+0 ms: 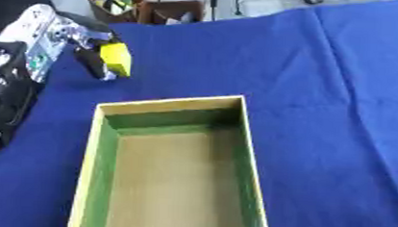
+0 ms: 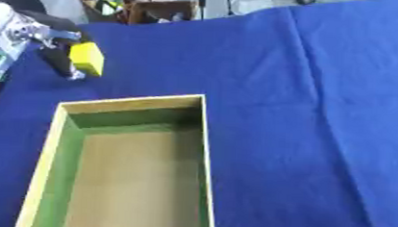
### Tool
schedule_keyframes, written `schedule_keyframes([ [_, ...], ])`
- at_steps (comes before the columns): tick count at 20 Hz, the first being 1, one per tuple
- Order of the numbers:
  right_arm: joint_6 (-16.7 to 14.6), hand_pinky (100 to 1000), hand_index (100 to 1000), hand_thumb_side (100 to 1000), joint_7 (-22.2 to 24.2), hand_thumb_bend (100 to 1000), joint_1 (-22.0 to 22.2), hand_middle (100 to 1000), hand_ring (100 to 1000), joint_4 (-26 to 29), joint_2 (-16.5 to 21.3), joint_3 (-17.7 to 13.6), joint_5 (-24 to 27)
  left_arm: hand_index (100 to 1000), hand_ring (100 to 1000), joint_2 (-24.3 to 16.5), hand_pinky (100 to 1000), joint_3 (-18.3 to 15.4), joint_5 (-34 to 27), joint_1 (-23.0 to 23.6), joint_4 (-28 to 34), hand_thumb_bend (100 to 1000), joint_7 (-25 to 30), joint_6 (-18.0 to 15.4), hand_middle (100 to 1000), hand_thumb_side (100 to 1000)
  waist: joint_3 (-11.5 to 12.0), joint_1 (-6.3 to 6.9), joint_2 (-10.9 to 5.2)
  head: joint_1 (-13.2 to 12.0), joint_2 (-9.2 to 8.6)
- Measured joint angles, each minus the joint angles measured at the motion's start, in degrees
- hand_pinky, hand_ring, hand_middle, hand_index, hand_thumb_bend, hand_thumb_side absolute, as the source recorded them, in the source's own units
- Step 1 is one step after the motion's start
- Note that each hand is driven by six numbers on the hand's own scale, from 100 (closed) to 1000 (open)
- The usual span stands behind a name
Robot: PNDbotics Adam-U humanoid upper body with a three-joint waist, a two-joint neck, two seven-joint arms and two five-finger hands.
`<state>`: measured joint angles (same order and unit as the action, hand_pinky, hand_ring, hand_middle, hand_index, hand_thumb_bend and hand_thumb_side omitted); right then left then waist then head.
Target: Pick up objects on the table and place them in the box.
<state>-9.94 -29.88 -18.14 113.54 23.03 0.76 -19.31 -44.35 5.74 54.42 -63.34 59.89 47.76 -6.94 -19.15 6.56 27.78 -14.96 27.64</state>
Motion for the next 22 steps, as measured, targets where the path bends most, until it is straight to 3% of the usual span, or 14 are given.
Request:
schedule_keyframes([
  [3,0.1,572,760,670,-0.1,100,0.0,494,629,0.0,0.0,0.0,0.0,357,361,0.0,134,0.0,-1.1,0.0,0.1,100,-1.8,1.5,262,286,-0.1,0.00,-0.35,0.0,0.07],
  [10,0.2,574,760,650,-0.4,100,0.5,495,630,0.0,0.0,-0.1,0.0,293,325,0.0,100,0.0,-2.6,0.3,0.3,100,-7.7,3.5,175,296,0.2,0.01,-1.87,-0.1,0.64],
  [11,0.3,574,760,666,-0.5,100,0.6,496,630,0.0,0.0,-0.2,0.0,283,313,0.0,100,0.0,-3.1,0.3,0.4,100,-7.9,3.6,151,364,0.5,0.02,-2.21,-0.1,0.94],
  [12,0.3,574,760,644,-0.5,100,0.6,496,630,0.0,0.0,-0.3,0.1,280,306,0.0,100,0.0,-3.7,0.3,0.5,100,-8.1,3.8,140,301,0.8,0.02,-2.55,-0.1,1.15],
  [14,0.4,575,760,640,-0.7,100,1.0,497,631,0.0,0.0,-0.4,0.2,275,291,0.0,100,0.0,-5.1,0.4,1.6,100,-8.4,4.2,118,304,1.4,0.02,-3.26,0.0,1.78],
  [18,0.6,575,760,622,-1.0,100,1.6,499,631,0.0,0.1,-0.8,0.4,265,258,-1.1,100,0.3,-8.9,2.2,7.9,100,-9.9,5.9,100,308,2.7,-0.03,-5.16,0.5,3.17],
  [22,0.7,576,760,607,-1.3,100,2.0,501,632,0.0,0.5,-1.2,0.9,269,250,-4.9,100,1.3,-14.8,8.9,22.5,100,-12.9,9.9,100,303,4.0,-0.03,-6.90,1.4,4.11],
])
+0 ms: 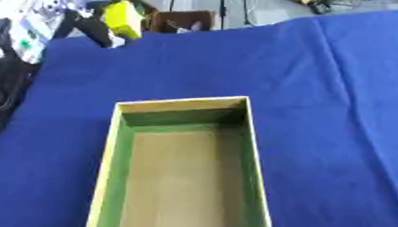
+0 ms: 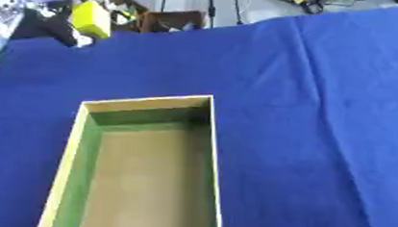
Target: Pick up objects on the table and place them in the box.
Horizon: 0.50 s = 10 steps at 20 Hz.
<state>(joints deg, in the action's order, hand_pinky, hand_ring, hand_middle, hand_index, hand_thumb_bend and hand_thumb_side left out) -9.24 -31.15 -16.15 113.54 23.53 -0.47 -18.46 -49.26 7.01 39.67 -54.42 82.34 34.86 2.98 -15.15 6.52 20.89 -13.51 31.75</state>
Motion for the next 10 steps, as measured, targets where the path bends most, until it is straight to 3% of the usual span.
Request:
schedule_keyframes([
  [6,0.0,576,760,593,-0.4,100,0.0,504,632,0.0,0.0,-0.6,0.7,276,255,-2.7,100,0.2,-10.9,12.1,25.5,100,-6.6,9.3,100,308,1.4,-0.73,-1.56,1.7,1.06],
  [10,0.2,576,760,590,-0.7,100,0.0,505,632,0.0,0.0,-0.8,1.2,278,259,-1.3,100,1.8,-12.2,14.9,30.6,100,-10.1,8.2,100,303,2.3,-1.76,-2.34,2.8,1.84],
])
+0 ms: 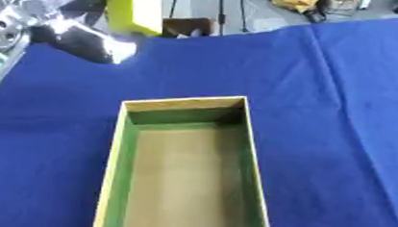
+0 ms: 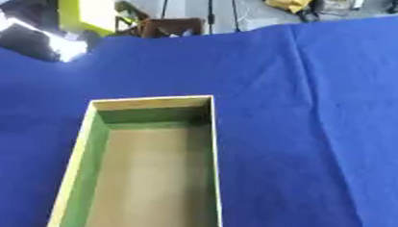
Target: Pick up objects on the table and place them in the box.
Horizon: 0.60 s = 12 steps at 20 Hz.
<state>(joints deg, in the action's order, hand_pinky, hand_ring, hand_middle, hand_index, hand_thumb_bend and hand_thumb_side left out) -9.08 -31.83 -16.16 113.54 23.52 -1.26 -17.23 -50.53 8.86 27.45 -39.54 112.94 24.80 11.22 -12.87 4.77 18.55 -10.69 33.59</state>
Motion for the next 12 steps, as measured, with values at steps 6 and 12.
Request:
schedule_keyframes([
  [6,-0.1,577,759,593,-0.3,100,0.0,507,633,0.0,0.0,-0.1,0.7,277,268,5.1,100,5.7,3.1,0.8,0.6,100,2.6,-4.2,100,303,0.6,-0.88,-0.83,0.8,0.63],
  [12,-0.1,577,759,594,-0.6,100,0.0,507,632,0.0,0.0,-0.1,0.8,272,281,7.2,100,10.4,11.5,3.3,0.6,100,7.0,-5.8,100,305,0.6,-1.38,-0.94,1.1,0.69],
])
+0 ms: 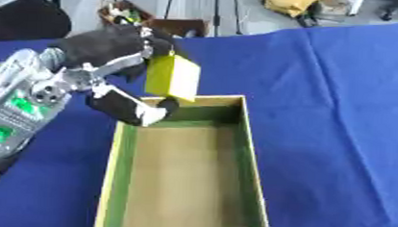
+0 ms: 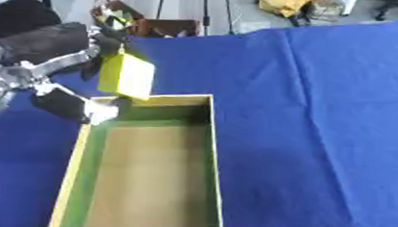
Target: Pick up objects on the table and place them in the box.
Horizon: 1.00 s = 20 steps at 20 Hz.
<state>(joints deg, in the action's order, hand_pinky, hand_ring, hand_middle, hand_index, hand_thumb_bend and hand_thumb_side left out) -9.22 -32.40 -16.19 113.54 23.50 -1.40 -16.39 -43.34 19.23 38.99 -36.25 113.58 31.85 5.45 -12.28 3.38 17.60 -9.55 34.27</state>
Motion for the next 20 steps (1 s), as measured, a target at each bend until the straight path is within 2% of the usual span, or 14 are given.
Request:
schedule_keyframes([
  [7,-0.1,577,759,597,-0.1,100,-0.5,507,632,0.0,0.0,0.0,0.4,279,299,0.6,100,4.3,9.3,2.4,0.0,100,5.4,-1.3,121,302,-0.4,0.00,0.10,0.0,0.59],
  [9,-0.1,577,759,598,-0.1,100,-0.5,507,632,0.0,0.0,0.0,0.4,295,310,1.1,100,5.4,10.5,3.0,0.0,100,6.6,-1.7,136,297,-0.5,-0.05,0.28,0.0,0.93],
  [11,-0.1,577,759,599,-0.1,100,-0.6,507,632,0.0,-0.1,0.0,0.5,345,349,1.6,117,6.4,11.0,3.3,0.0,100,7.7,-2.1,192,281,-0.6,-0.20,0.39,0.1,0.97],
  [13,-0.1,577,759,598,-0.1,100,-0.8,507,631,0.0,-0.2,0.0,0.5,455,419,2.1,196,7.2,10.9,3.4,0.0,100,8.7,-2.4,291,269,-0.6,-0.38,0.40,0.1,0.97],
  [15,-0.1,576,759,599,-0.1,100,-0.9,506,631,0.0,-0.4,0.0,0.5,608,480,2.3,252,7.7,10.5,3.4,0.0,100,9.6,-2.9,398,249,-0.6,-0.43,0.41,0.1,0.97],
  [16,-0.1,576,759,598,-0.1,100,-0.9,506,631,0.0,-0.5,0.0,0.6,764,535,2.5,307,7.8,10.2,3.4,0.0,100,10.2,-3.2,504,245,-0.6,-0.43,0.41,0.1,0.97],
  [17,-0.1,576,759,598,-0.1,100,-0.9,506,631,0.0,-0.5,0.0,0.6,821,577,2.6,349,7.8,9.9,3.3,0.0,100,10.7,-3.6,560,249,-0.5,-0.44,0.41,0.1,0.97],
  [18,-0.1,576,759,598,-0.1,100,-0.9,506,630,0.0,-0.5,0.0,0.6,908,667,2.6,438,7.8,9.8,3.2,0.0,100,11.4,-4.1,648,257,-0.4,-0.44,0.41,0.1,0.98],
  [19,-0.1,576,759,598,-0.1,100,-0.9,506,630,0.0,-0.5,0.0,0.6,936,704,2.6,471,7.8,9.7,3.0,0.0,100,12.2,-4.7,684,415,-0.4,-0.44,0.41,0.1,0.98],
  [20,-0.1,576,759,597,-0.1,100,-0.9,506,630,0.0,-0.5,0.0,0.6,976,758,2.6,533,7.8,9.8,2.9,0.0,100,13.1,-5.4,745,616,-0.4,-0.45,0.41,0.1,0.99],
])
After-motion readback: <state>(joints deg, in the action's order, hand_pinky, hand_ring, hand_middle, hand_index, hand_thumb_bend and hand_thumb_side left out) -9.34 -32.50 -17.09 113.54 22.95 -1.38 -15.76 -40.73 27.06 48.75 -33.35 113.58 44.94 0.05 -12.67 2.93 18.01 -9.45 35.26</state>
